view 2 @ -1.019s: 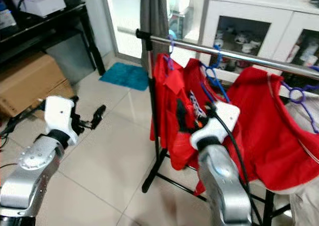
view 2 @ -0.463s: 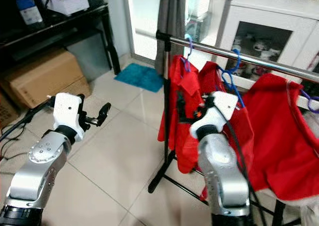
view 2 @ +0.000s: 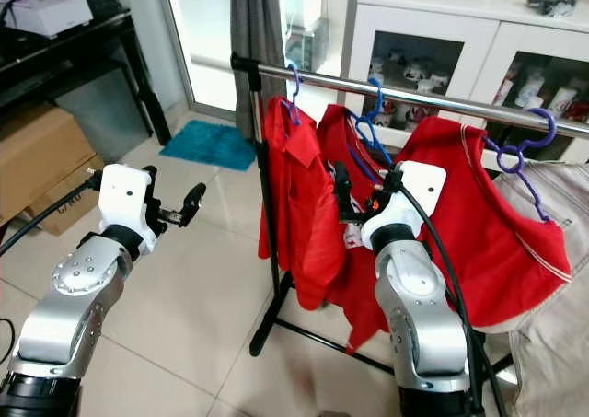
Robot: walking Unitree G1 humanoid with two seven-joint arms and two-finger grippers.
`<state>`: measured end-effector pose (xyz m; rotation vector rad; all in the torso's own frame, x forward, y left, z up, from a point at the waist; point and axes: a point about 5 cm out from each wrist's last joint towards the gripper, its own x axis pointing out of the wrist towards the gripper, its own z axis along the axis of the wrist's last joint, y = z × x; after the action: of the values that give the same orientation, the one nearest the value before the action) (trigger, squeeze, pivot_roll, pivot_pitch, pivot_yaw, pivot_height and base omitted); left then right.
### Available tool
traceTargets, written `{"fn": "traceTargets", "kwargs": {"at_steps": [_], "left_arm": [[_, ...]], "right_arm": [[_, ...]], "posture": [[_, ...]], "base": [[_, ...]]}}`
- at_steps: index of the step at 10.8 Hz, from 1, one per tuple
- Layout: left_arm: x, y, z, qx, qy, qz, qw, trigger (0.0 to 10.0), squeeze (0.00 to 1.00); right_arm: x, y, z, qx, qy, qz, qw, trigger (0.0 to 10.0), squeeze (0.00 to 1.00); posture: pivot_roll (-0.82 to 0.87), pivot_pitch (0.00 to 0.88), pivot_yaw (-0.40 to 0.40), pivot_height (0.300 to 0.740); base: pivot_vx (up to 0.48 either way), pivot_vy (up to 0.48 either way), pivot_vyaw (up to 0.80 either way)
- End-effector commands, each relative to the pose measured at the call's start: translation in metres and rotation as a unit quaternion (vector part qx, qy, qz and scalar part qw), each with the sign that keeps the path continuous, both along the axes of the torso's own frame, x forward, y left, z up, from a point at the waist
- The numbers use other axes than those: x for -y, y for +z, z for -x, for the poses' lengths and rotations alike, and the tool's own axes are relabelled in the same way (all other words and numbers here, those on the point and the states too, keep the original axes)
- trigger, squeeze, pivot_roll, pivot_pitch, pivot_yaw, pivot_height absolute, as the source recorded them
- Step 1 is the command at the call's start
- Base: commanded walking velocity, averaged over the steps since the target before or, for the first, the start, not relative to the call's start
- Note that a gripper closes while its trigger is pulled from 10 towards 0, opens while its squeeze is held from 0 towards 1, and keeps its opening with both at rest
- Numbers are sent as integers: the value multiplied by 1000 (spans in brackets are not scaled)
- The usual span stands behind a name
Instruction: Hang hanger
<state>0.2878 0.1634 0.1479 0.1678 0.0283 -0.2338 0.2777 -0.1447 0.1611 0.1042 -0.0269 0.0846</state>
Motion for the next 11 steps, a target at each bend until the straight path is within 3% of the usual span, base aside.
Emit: {"fn": "traceTargets", "kwargs": {"at_steps": [1,4,6,10,11], "left_arm": [[-4,4,-2,7,7,0,1000,10000,0],[-3,5,-5,7,5,-1,1000,10000,0],[0,7,-5,9,1,1,1000,10000,0],[0,4,-1,5,-1,4,1000,10000,0],[-2,4,1,5,-14,-4,1000,10000,0]], "right_arm": [[-3,-3,1,-11,12,-13,1000,10000,0],[-7,-4,5,-6,25,14,1000,10000,0],[-8,-2,4,-3,22,16,1000,10000,0],[-8,-1,1,-5,43,16,999,10000,0],[-6,-1,0,-14,51,25,998,10000,0]], "posture": [[-83,0,35,740],[-89,0,43,740],[-91,0,39,740],[-79,0,15,740],[-79,0,15,740]], "base": [[311,0,0],[324,0,0],[338,0,800],[337,0,0],[322,0,-800]]}}
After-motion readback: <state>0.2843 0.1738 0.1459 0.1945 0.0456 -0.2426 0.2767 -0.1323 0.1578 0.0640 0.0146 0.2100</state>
